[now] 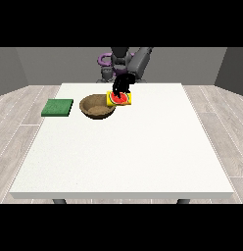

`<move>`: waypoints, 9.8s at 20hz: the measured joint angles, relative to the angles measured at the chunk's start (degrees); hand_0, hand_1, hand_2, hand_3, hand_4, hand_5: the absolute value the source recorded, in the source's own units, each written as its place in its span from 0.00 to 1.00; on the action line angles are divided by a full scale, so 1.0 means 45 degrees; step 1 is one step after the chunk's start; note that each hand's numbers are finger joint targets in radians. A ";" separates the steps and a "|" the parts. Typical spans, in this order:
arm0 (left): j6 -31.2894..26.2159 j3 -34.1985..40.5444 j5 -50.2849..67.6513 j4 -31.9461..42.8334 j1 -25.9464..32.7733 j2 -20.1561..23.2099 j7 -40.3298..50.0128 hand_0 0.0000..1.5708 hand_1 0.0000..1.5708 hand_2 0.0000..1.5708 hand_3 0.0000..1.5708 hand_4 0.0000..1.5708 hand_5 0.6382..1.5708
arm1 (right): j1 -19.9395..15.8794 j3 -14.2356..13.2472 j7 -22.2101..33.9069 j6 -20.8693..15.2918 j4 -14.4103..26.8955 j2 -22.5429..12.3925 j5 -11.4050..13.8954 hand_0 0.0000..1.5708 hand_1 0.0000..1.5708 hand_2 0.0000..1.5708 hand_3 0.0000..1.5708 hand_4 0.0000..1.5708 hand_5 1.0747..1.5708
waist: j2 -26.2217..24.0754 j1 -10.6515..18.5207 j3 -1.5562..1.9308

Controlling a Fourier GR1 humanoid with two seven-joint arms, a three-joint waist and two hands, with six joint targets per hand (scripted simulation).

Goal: Pick the cup and pour the ball into the bowl, then pick the bowl and place it on the pad

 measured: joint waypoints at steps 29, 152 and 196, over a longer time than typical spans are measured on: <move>-0.0835 0.1656 0.2284 -0.3769 0.2006 0.0178 -0.0903 0.93 0.93 1.00 1.00 0.70 1.00 | 0.1145 -0.1041 -0.1038 0.0130 0.1203 -0.0148 0.0108 0.00 0.00 0.00 0.00 0.25 0.99 | -0.0666 0.2173 -0.0107; -1.4922 1.1397 1.9926 -0.8334 0.0760 1.0837 -0.3565 0.00 0.00 0.00 0.00 0.08 0.96 | -0.5037 -0.1849 -0.4443 -0.0029 1.4641 -0.4730 0.3449 1.00 1.00 1.00 0.25 0.83 0.95 | 0.4666 0.2980 -0.0009; -1.4569 1.1651 2.1223 -1.0083 0.1802 1.1133 -0.2671 0.00 0.00 0.00 0.00 0.00 0.94 | -0.6132 -0.3565 -0.4117 0.0385 1.7806 -0.7105 0.2645 0.09 0.09 0.18 0.24 0.00 0.79 | 0.4699 0.3240 -0.0027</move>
